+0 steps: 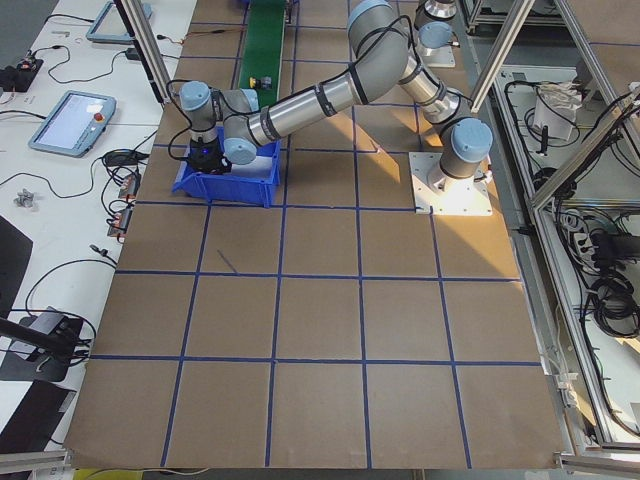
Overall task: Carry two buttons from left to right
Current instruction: 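Lift the red button out of the blue bin with the left gripper, then carry the red button over the belt end nearest the bin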
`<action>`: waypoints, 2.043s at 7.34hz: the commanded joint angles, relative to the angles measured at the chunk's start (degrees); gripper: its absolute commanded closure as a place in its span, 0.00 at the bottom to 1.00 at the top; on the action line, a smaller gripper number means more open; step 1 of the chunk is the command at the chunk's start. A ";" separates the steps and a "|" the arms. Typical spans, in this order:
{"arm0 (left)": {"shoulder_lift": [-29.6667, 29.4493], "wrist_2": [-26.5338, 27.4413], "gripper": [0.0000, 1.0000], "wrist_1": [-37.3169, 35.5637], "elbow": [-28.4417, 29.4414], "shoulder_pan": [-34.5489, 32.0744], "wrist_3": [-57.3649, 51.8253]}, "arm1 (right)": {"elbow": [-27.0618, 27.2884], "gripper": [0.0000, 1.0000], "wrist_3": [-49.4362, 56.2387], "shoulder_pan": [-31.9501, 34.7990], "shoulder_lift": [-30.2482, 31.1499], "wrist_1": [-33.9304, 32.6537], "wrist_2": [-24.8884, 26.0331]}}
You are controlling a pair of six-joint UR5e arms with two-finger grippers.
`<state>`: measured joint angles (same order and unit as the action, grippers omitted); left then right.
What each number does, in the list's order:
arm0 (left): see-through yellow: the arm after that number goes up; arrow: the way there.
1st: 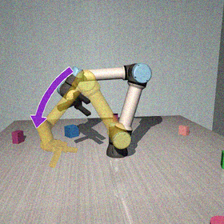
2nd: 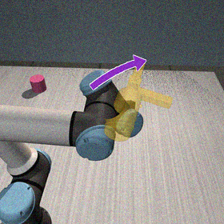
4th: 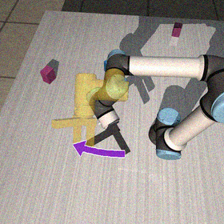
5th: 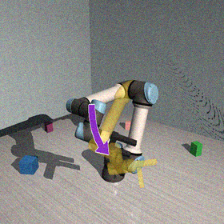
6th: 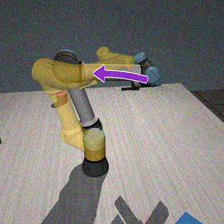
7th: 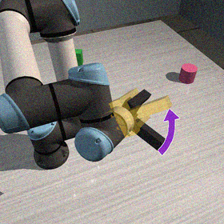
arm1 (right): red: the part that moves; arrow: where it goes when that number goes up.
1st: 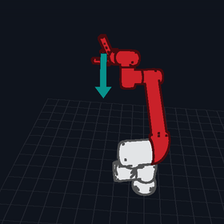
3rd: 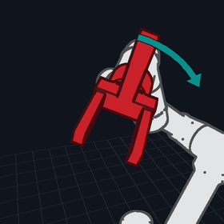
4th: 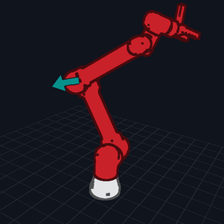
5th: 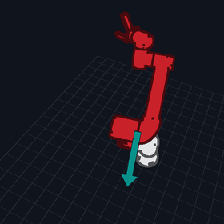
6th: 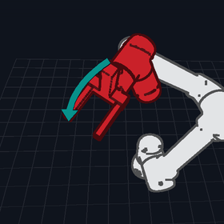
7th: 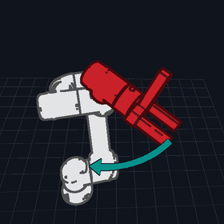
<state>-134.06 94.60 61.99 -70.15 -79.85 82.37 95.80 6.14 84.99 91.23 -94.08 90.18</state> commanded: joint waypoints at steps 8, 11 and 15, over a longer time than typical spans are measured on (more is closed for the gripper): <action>14.62 -3.99 0.78 9.03 -5.60 -11.36 -1.35 | 0.09 0.00 -0.07 0.00 0.00 0.03 0.00; 14.88 -5.04 0.78 8.06 -7.89 -14.80 -17.85 | 0.00 0.00 0.02 0.00 -0.09 -0.05 0.00; 14.18 -7.06 0.78 7.97 -9.30 -16.83 -59.67 | 0.00 0.00 0.02 0.00 -0.18 -0.14 0.00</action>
<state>-119.50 87.92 69.98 -79.55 -95.88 35.86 95.80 6.15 84.99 91.11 -94.15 90.18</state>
